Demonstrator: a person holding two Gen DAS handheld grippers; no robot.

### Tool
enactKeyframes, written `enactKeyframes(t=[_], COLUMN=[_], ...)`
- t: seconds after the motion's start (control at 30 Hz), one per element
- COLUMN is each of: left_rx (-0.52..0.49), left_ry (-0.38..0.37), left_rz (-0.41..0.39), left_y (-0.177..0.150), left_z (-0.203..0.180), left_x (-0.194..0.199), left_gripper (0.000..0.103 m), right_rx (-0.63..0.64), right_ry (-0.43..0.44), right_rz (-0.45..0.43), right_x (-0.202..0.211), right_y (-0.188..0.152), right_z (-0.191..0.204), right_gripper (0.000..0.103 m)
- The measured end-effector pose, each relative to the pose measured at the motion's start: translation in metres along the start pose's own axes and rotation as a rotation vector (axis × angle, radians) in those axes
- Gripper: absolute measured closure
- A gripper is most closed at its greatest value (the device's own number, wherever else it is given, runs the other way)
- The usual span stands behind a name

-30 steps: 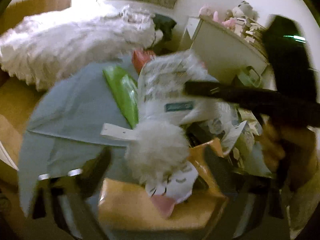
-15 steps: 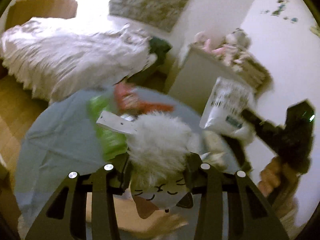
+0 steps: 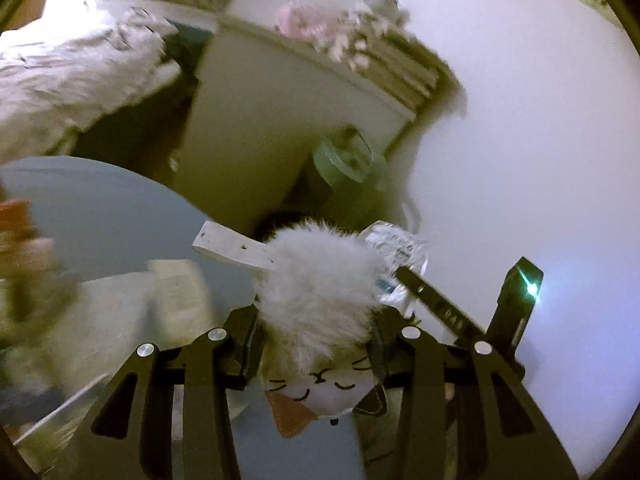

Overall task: Collect trash
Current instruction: 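Carry both items to the black bin and open both tools to drop them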

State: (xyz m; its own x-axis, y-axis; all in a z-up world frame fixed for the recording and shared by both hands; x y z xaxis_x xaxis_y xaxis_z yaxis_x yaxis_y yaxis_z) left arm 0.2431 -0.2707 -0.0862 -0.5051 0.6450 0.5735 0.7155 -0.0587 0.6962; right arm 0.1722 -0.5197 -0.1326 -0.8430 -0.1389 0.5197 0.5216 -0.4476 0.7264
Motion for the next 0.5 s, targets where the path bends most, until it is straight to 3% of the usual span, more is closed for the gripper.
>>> enactKeyframes(t=[0.17, 0.33, 0.4, 0.47, 0.5], left_rx=[-0.01, -0.009, -0.012, -0.019, -0.024], left_ry=[-0.024, -0.006, 0.011, 0.047, 0.058], left_rz=[0.099, 0.168, 0.202, 0.216, 0.21], left_y=[0.005, 0.006, 0.004, 0.0, -0.002], left_z=[-0.017, -0.02, -0.022, -0.023, -0.023], left_x=[-0.076, -0.118, -0.127, -0.129, -0.129], left_gripper=[0.061, 0.058, 0.049, 0.024, 0.019], right_rx=[-0.023, -0.051, -0.059, -0.078, -0.088], right_ry=[-0.05, -0.084, -0.095, -0.102, -0.101], right_rz=[0.069, 0.099, 0.105, 0.11, 0.11], right_x=[-0.019, -0.034, -0.035, -0.036, -0.035], right_y=[-0.014, -0.015, -0.013, -0.013, -0.012], right_z=[-0.028, -0.039, -0.041, -0.044, -0.044], right_gripper=[0.089, 0.089, 0.088, 0.088, 0.086])
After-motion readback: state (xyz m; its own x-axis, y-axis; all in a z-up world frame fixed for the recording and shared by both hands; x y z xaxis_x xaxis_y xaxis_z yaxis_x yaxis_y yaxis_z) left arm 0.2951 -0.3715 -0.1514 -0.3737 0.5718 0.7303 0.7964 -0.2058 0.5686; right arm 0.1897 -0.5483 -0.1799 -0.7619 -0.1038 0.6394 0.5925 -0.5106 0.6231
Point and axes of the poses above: each gripper's, at about its wrist camera, not at the fingertips, and x roughly against the way its jaws point, z to its left, y to its top, the point moved 6 cm from there along -x, roughly the way its jaws point, and after that the axes turned 6 degrees about -x, right-handed, at the moved point
